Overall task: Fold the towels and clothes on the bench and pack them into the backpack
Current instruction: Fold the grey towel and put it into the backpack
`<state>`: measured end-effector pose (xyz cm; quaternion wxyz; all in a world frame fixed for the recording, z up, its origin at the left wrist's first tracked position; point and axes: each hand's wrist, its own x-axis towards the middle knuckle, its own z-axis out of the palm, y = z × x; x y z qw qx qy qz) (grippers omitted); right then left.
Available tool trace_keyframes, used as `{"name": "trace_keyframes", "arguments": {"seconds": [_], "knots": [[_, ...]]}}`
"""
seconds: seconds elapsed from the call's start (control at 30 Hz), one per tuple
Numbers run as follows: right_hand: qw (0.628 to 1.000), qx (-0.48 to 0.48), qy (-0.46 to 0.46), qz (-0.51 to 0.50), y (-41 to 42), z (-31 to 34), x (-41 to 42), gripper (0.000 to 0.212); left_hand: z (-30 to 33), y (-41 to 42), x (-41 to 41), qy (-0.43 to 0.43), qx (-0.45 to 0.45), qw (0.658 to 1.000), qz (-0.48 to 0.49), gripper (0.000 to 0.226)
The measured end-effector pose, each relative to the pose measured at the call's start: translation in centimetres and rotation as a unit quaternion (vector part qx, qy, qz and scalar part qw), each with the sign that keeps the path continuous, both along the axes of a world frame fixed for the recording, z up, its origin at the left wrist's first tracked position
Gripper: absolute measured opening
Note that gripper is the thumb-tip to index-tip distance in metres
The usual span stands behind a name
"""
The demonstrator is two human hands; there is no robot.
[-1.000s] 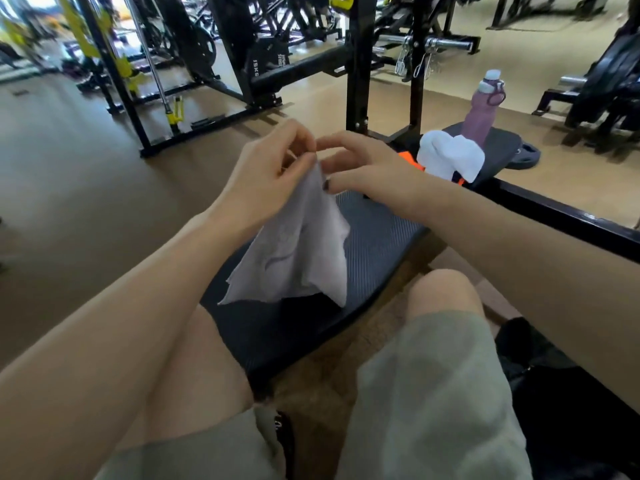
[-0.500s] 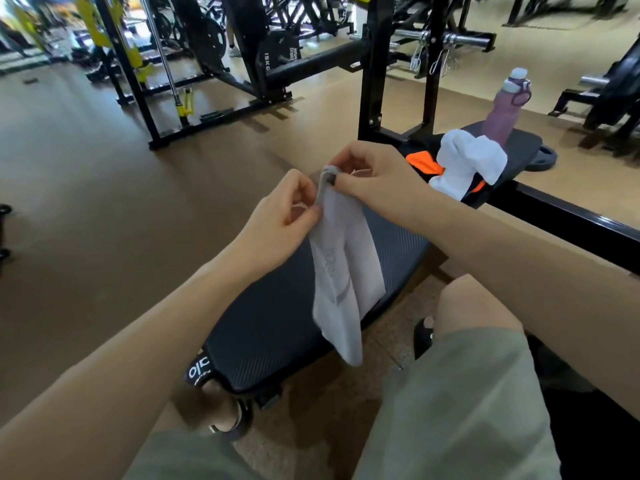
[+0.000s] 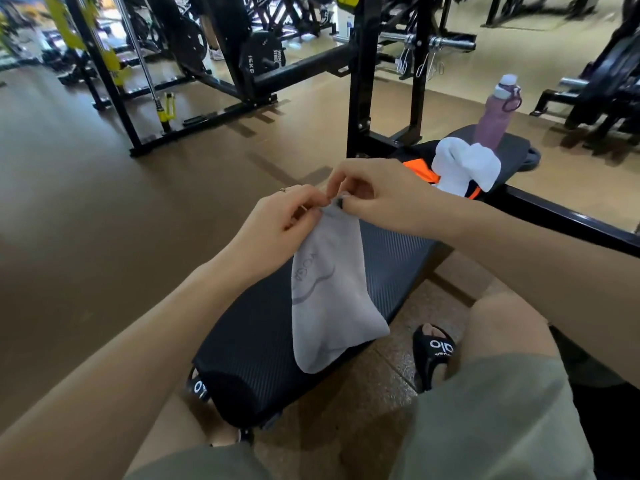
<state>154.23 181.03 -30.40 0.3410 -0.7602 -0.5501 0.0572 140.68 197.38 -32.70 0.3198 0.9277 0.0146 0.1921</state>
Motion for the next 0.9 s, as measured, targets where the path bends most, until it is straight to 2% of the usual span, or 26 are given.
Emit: {"name": "trace_keyframes", "arguments": {"seconds": [0.23, 0.43, 0.6, 0.7, 0.8, 0.9], "knots": [[0.998, -0.05, -0.038, 0.024, 1.2, 1.3, 1.0, 0.012, 1.1, 1.5, 0.4, 0.0, 0.041, 0.999, 0.0, 0.02], [0.995, -0.059, -0.066, 0.038, 2.4, 1.7, 1.3, 0.021, 2.1, 2.8, 0.9, 0.002, 0.037, 0.999, -0.003, 0.021], [0.991, -0.076, -0.108, 0.036, 2.9, 2.0, 2.0, 0.015, 2.4, 3.4, 1.1, 0.02, 0.069, 0.997, -0.019, 0.013], [0.989, -0.08, -0.123, 0.033, 3.2, 2.7, 2.1, 0.014, 1.8, 3.6, 1.0, 0.053, 0.098, 0.993, -0.044, 0.003], [0.985, -0.091, -0.142, 0.028, 3.1, 3.7, 2.2, 0.015, 0.1, 4.0, 0.7, 0.15, 0.139, 0.976, -0.079, 0.029], [0.982, -0.099, -0.162, 0.022, 2.6, 4.6, 2.9, 0.014, -2.4, 5.0, -0.1, 0.245, 0.176, 0.95, -0.078, 0.033]]}}
